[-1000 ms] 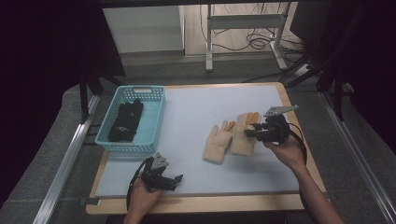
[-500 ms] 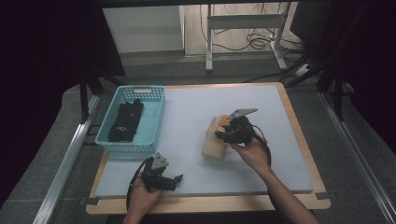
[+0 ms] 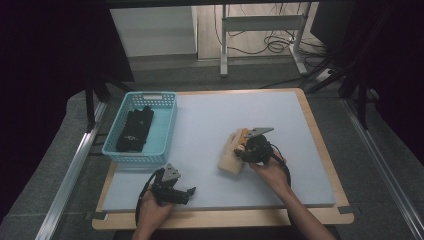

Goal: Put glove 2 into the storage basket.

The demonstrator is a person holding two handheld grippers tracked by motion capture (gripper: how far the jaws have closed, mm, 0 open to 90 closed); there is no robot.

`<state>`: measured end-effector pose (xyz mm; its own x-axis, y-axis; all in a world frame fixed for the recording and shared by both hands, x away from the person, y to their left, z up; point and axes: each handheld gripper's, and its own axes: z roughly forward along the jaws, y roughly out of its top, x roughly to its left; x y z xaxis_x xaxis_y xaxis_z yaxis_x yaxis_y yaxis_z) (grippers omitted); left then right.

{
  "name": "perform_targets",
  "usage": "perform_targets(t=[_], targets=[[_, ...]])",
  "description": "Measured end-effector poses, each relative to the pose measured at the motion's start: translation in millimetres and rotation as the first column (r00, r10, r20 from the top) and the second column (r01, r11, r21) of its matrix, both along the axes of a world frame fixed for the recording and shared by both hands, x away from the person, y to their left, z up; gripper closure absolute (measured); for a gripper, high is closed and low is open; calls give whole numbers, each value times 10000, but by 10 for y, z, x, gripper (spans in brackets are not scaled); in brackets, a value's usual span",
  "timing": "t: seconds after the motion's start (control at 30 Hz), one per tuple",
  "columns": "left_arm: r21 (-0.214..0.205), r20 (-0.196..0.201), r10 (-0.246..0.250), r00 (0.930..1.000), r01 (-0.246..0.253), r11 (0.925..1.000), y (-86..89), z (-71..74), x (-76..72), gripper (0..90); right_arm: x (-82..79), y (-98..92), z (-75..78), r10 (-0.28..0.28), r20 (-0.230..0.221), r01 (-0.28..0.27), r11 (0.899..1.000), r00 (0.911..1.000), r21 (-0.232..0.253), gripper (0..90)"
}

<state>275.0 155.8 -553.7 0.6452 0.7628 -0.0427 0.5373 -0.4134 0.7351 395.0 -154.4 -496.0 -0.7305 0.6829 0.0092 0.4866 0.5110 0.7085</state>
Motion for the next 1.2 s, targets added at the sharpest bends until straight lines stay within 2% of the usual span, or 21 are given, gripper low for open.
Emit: perform_targets(t=[0.07,0.2,0.23,0.27,0.4,0.5,0.53,0.57,0.6,0.63,0.67,0.7,0.8,0.93,1.2], targets=[[5,-6,0,10000,0,10000,0,1,0,66,8,0,-19,33,-81,-33,10000,10000,-24,538],[4,-6,3,10000,-3,10000,0,1,0,66,20,-30,10,83,-274,-77,9997,9996,214,401],[4,-6,3,10000,-3,10000,0,1,0,66,20,-30,10,83,-274,-77,9997,9996,214,401],[0,-5,4,10000,-4,10000,0,1,0,66,13,-76,75,40,-273,-29,9993,9996,384,379],[4,-5,2,10000,-2,10000,0,1,0,66,0,-234,207,-132,40,129,9973,9999,722,375],[5,-4,3,10000,-3,10000,0,1,0,66,-2,-334,233,-227,123,217,9971,9997,727,383],[4,-5,6,10000,-6,10000,-1,1,0,66,-5,-383,228,-298,158,287,9972,9994,696,413],[4,-8,7,10000,-7,10000,-1,1,0,66,-10,-472,184,-386,66,381,9968,9992,697,558],[4,-8,7,10000,-7,10000,-1,1,0,66,-10,-472,184,-386,66,381,9968,9992,697,558],[1,-9,10,10000,-10,10000,-1,1,0,66,-20,-535,104,-361,-71,364,9976,9993,580,692],[1,-9,10,10000,-10,10000,-1,1,0,66,-20,-535,104,-361,-71,364,9976,9993,580,692],[-2,-12,14,10000,-14,10000,-2,1,0,65,-14,-563,-13,-148,-433,171,9984,9990,542,761],[-2,-12,20,10000,-20,10000,-2,1,0,65,-25,-534,-141,111,-739,-72,9985,9972,534,788],[-3,-13,23,10000,-23,10000,-2,1,0,66,-69,-415,-253,514,-762,-480,9978,9958,459,786],[-4,-8,19,10000,-19,10000,-2,0,0,66,-145,-223,-294,942,-652,-914,9948,9934,443,761]])
